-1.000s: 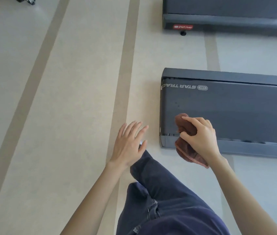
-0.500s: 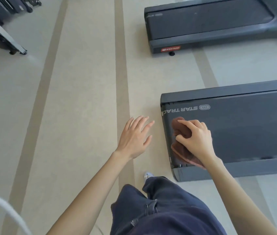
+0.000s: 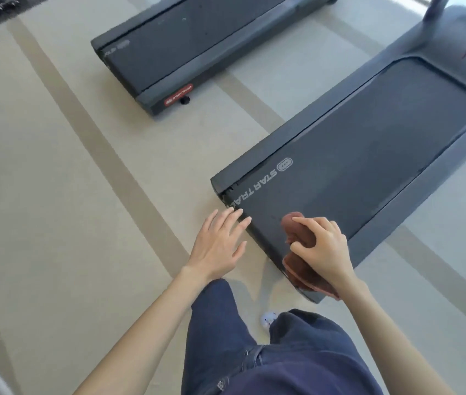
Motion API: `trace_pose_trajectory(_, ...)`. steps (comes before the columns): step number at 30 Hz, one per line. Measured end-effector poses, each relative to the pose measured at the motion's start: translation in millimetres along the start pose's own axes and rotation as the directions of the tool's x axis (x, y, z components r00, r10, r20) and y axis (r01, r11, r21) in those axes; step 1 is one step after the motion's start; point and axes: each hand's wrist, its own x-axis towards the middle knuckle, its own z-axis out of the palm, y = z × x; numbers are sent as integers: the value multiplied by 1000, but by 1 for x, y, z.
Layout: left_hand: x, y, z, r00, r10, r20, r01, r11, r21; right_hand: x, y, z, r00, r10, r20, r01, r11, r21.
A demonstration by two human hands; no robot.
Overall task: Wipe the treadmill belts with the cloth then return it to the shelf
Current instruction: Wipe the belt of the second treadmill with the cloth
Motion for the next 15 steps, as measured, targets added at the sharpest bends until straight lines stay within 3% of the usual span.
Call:
trace_pose_trajectory(9,83,-161,-33,937,347,48,-350,931,97,72,-96,54,938,306,-161,-286,948,139)
trace_pose_trajectory(15,144,-204,-36,858,502,109,-509,859,52,98,-119,66,849,475,-230,-445,879,174)
